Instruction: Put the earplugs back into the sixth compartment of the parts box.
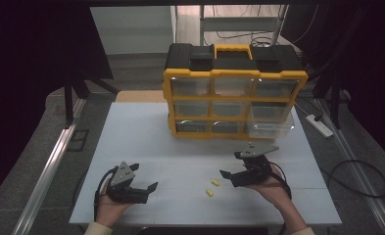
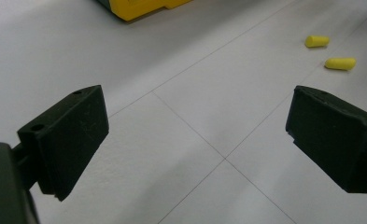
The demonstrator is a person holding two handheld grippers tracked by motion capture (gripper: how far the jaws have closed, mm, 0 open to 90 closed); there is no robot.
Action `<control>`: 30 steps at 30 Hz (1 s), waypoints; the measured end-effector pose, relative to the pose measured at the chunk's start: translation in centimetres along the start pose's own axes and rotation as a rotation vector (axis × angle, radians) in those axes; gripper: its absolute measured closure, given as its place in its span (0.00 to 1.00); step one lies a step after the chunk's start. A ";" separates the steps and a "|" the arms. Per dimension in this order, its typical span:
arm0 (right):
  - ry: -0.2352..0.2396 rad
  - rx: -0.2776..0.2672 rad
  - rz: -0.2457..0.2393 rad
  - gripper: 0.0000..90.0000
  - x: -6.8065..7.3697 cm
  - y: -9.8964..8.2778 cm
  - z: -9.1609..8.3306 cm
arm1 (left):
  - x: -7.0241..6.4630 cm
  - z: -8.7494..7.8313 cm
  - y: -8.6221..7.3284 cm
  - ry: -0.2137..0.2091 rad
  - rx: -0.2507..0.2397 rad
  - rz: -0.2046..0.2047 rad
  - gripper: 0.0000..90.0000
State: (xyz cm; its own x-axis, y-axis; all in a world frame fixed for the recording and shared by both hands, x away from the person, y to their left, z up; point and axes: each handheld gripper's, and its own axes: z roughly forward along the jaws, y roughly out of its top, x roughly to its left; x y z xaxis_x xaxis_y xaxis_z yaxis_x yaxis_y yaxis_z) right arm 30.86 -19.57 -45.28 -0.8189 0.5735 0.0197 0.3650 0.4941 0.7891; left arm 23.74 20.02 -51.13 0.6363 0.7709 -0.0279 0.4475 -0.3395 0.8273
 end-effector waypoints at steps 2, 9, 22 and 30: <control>0.008 -0.006 -0.008 0.19 0.3 0.1 0.3 | -0.1 0.1 0.0 -0.001 -0.001 0.000 0.06; 0.033 0.065 -0.031 0.20 1.3 0.5 2.2 | -0.1 0.0 0.0 0.000 0.001 0.004 0.06; 0.014 0.182 -0.025 0.22 1.6 -0.8 4.9 | -0.1 0.0 0.0 -0.002 0.002 0.009 0.06; -0.013 0.246 -0.019 0.27 1.4 -1.4 6.1 | -0.2 0.2 0.0 -0.005 0.006 0.010 0.07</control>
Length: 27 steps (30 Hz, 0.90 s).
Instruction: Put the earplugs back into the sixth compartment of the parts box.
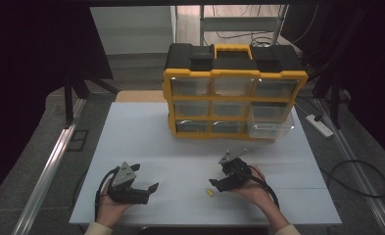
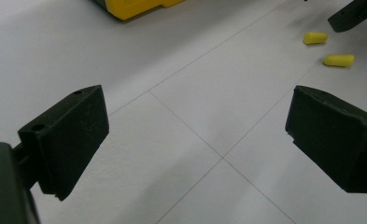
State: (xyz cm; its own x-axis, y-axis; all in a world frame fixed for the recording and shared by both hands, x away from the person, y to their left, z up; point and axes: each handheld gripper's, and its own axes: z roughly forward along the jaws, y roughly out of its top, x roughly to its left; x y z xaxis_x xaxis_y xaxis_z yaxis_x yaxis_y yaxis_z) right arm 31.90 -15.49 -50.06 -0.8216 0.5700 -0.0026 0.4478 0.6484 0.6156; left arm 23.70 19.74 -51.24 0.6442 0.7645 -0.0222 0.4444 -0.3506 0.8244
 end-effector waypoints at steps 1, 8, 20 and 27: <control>-0.003 0.012 -0.004 0.28 0.1 0.0 0.2 | 0.0 0.0 0.0 0.000 0.000 0.000 0.07; 0.000 0.052 -0.027 0.39 0.1 -0.1 1.1 | 0.0 0.0 0.0 0.000 -0.001 0.000 0.07; 0.053 0.100 -0.084 0.87 0.9 -0.1 1.4 | 0.1 0.0 -0.1 0.003 -0.003 -0.002 0.07; 0.053 0.032 -0.067 0.88 0.5 0.2 0.3 | 0.1 -0.1 -0.1 0.005 -0.006 0.000 0.07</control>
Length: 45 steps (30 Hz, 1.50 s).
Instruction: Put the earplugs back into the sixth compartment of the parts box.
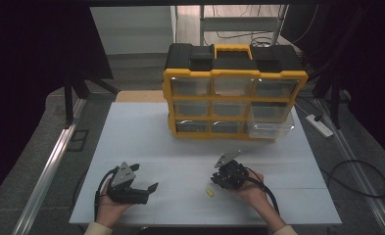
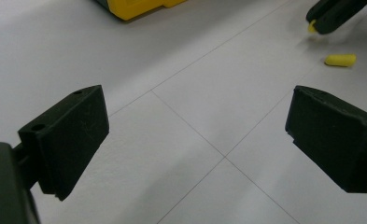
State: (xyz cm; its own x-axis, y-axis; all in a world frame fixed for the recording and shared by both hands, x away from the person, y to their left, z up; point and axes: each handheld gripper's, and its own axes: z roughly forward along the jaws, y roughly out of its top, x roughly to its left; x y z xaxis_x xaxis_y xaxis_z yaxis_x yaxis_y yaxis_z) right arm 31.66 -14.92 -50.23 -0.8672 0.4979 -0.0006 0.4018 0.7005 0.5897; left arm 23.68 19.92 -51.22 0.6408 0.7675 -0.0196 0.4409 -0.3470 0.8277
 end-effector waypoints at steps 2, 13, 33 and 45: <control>-0.003 -0.042 0.016 0.88 -0.2 0.1 -0.7 | 0.0 0.0 0.0 0.000 0.000 0.000 0.07; 0.009 -0.353 0.064 0.88 -0.6 0.6 -5.5 | 0.0 0.0 0.0 0.002 0.001 0.002 0.07; -0.013 -0.594 0.055 0.88 -0.5 1.2 -10.9 | 0.0 0.0 0.0 0.005 0.002 0.011 0.07; -0.057 -0.688 0.072 0.88 -0.9 0.9 -13.0 | 0.0 0.0 0.0 0.008 -0.001 0.007 0.07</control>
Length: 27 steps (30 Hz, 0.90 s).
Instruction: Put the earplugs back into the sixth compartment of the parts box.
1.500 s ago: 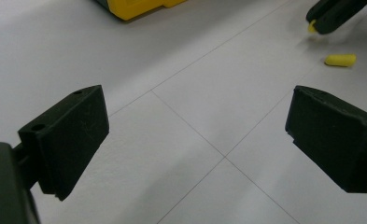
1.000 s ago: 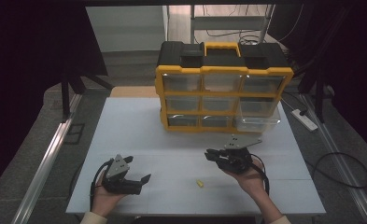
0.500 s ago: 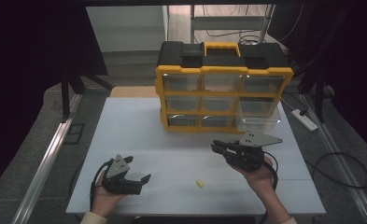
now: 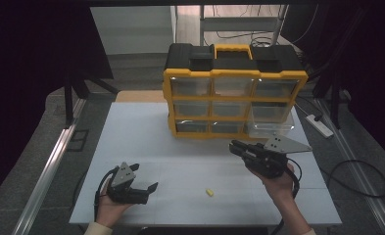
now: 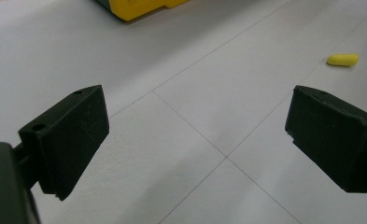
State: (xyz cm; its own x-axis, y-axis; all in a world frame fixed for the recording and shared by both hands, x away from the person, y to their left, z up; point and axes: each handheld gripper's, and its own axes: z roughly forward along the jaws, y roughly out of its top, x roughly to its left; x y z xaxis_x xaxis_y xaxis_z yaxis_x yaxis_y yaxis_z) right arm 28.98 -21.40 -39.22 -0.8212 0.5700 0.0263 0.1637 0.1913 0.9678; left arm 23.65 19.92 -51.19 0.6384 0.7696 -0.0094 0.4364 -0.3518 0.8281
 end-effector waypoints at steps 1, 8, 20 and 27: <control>-0.006 -0.005 0.000 0.88 0.0 0.1 -0.2 | 0.0 0.0 0.0 0.002 0.000 0.001 0.07; -0.034 -0.046 -0.005 0.88 -0.4 1.5 -1.4 | -0.3 0.0 0.1 -0.001 -0.008 0.006 0.07; -0.118 -0.028 0.011 0.88 -3.0 3.5 -2.0 | -0.2 -0.1 0.1 0.003 -0.010 0.008 0.07; -0.222 0.006 0.026 0.88 -6.3 3.9 -2.5 | -0.1 -0.1 0.1 0.005 -0.006 0.010 0.07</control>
State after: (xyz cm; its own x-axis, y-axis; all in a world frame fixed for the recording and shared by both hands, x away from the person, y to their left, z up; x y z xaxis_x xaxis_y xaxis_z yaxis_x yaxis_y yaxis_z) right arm 33.41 -26.29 -35.01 -0.6759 0.7369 -0.0052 0.1873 0.1787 0.9659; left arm 23.56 19.82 -51.08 0.6394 0.7689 0.0013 0.4264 -0.3560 0.8316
